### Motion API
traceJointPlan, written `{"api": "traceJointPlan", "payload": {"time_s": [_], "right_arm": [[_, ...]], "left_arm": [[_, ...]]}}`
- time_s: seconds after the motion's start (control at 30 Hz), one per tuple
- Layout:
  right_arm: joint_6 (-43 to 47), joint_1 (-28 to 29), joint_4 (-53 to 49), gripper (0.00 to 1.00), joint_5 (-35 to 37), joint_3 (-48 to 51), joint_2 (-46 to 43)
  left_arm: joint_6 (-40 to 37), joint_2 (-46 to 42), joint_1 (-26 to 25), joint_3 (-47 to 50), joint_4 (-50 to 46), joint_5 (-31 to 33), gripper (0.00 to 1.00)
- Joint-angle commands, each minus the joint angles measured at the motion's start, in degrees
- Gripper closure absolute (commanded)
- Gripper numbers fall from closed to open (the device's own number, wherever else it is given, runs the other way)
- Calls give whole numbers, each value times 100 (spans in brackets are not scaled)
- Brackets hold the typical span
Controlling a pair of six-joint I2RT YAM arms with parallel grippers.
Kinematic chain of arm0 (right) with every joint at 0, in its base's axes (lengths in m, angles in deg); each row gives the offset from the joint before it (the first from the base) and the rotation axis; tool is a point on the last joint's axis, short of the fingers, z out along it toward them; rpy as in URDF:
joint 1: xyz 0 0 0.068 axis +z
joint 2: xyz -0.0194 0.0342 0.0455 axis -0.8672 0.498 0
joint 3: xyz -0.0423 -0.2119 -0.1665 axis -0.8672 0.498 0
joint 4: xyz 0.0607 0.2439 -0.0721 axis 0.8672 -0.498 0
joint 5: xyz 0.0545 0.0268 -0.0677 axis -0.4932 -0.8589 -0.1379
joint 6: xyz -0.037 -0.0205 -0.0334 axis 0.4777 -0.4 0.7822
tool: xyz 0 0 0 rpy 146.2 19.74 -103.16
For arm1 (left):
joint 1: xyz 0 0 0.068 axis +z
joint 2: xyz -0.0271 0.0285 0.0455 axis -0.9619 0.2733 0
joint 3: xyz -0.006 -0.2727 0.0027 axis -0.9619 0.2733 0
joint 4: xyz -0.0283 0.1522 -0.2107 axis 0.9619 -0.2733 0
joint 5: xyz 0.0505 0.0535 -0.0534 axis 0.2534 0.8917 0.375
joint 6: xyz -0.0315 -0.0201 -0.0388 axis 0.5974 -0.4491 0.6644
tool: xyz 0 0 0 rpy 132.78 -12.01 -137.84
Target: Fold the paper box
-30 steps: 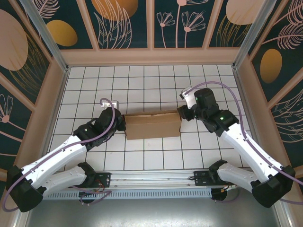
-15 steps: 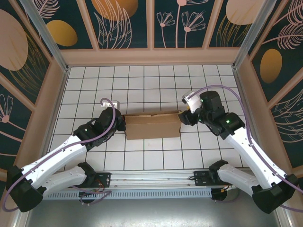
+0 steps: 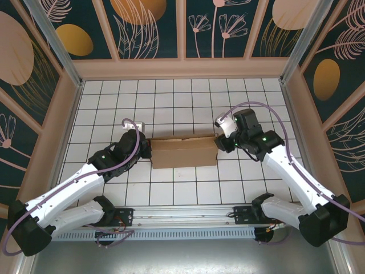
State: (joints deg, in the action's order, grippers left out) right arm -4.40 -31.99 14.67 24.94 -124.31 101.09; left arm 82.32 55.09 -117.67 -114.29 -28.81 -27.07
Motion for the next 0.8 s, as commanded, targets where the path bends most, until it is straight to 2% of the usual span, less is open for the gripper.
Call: {"api": "traceJointPlan", "payload": {"time_s": [0.0, 0.07, 0.17, 0.5, 0.77], "right_arm": [[-143, -37, 22, 81, -301, -280, 118], [-245, -37, -9, 86, -339, -341, 175], [-445, -37, -31, 87, -345, -414, 207], [-1359, -28, -523, 100, -353, -780, 556], [-1758, -28, -962, 100, -274, -1024, 771]], "left_arm": [[-96, 9, -32, 145, -412, -106, 100], [-96, 20, -33, 158, -383, -122, 100], [-97, 61, -30, 167, -375, -133, 100], [-206, 145, -32, 123, -384, -50, 100], [-246, 145, -33, 96, -419, 25, 100]]}}
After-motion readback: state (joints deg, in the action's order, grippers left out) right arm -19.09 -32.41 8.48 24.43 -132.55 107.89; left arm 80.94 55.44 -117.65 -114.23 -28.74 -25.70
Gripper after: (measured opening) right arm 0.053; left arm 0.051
